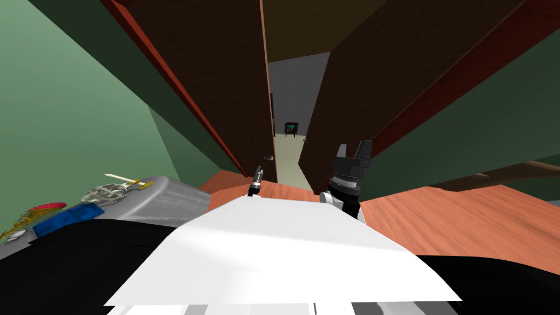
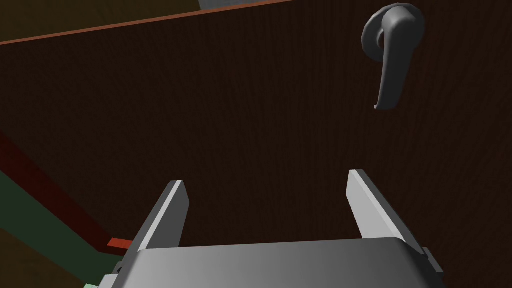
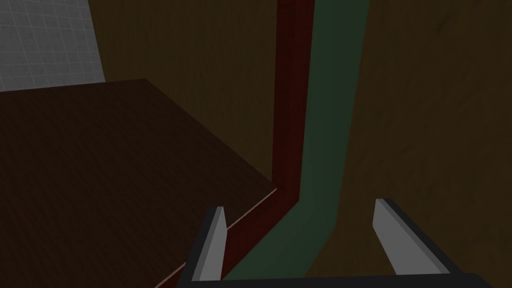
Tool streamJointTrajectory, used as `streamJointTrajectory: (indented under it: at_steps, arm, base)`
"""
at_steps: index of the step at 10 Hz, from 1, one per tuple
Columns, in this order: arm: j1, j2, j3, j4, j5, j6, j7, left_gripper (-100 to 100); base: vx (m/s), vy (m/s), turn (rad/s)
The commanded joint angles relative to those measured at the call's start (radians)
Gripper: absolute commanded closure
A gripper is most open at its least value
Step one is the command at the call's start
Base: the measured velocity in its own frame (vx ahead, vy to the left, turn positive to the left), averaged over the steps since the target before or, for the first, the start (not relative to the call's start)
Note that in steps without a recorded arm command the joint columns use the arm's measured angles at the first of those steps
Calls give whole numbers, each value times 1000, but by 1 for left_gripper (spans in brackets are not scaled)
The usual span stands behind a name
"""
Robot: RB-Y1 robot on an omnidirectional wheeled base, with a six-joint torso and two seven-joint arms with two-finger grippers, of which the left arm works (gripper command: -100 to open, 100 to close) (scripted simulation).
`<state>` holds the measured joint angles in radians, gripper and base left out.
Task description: Push the door open
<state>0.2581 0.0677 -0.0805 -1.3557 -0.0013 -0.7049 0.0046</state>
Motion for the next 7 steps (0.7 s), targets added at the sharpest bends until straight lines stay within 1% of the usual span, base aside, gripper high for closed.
streamJointTrajectory:
  at_steps: [1,2,3,5,7]
  arm:
    - [-16,-2,-9,50,-1,-2,4,-100]
    - [-25,-4,-14,79,-1,-5,6,-100]
    - [-25,-4,-14,85,-1,-5,6,-100]
    - [-43,-7,-24,147,-3,-9,10,-100]
    - [-58,-11,-32,200,-3,-13,13,-100]
  base:
    - [74,106,-58]
    - [87,105,-78]
    - [60,61,-24]
    - [56,46,-48]
    - [77,74,-51]
